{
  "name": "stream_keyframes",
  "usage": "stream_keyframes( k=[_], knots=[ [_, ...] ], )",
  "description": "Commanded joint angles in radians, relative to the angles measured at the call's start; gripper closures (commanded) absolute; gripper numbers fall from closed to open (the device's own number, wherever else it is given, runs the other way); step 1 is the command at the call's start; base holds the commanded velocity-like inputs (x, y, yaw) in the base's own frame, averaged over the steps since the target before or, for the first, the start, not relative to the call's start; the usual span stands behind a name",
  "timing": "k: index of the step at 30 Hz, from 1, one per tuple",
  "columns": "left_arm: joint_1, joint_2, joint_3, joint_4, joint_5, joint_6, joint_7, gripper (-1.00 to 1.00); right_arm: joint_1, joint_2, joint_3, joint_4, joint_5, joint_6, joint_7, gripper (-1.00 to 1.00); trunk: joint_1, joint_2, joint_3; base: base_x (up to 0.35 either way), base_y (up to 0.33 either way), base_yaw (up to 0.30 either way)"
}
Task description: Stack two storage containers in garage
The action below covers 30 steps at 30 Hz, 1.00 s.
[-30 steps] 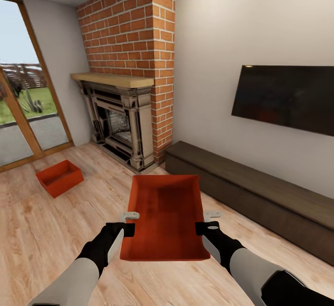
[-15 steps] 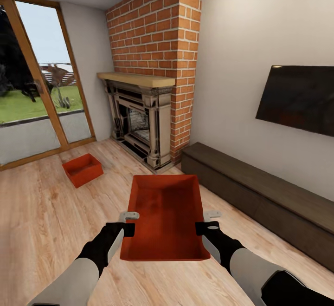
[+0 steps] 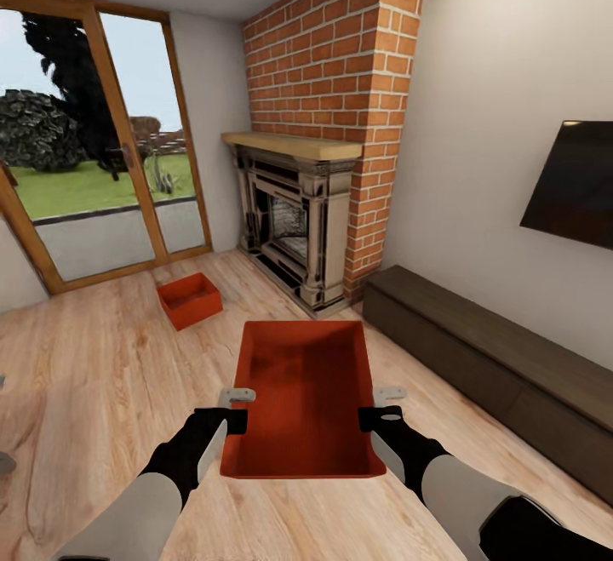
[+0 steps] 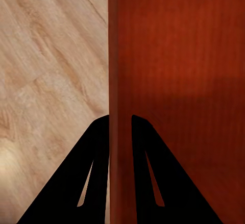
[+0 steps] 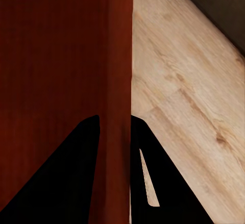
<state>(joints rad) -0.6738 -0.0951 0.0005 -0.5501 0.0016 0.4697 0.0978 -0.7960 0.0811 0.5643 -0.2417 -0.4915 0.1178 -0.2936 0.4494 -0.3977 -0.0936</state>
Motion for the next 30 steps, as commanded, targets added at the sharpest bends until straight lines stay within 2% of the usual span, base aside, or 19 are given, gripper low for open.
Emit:
stream_keyframes(
  k=[1,7,15,30],
  knots=[
    [-0.001,-0.001,0.006,-0.004,-0.042,-0.008,0.020,1.00,0.000,0.000,0.016,0.001,-0.024,0.006,-0.007,1.00,0.001,-0.002,-0.002,0.000,0.000,0.279],
    [-0.001,-0.001,0.006,-0.004,-0.042,-0.008,0.020,1.00,0.000,-0.001,0.016,0.001,-0.024,0.006,-0.007,1.00,0.001,-0.002,-0.002,0.000,0.000,0.088],
    [-0.001,-0.001,0.007,-0.034,-0.043,-0.007,0.020,1.00,0.000,-0.001,0.016,0.001,-0.024,0.006,-0.007,1.00,0.001,-0.002,-0.002,0.000,0.000,0.004],
    [-0.001,-0.001,0.007,-0.037,-0.043,-0.006,0.020,1.00,0.000,-0.001,0.016,0.001,-0.025,0.006,-0.007,1.00,0.001,-0.002,-0.002,0.000,0.000,0.000]
  ],
)
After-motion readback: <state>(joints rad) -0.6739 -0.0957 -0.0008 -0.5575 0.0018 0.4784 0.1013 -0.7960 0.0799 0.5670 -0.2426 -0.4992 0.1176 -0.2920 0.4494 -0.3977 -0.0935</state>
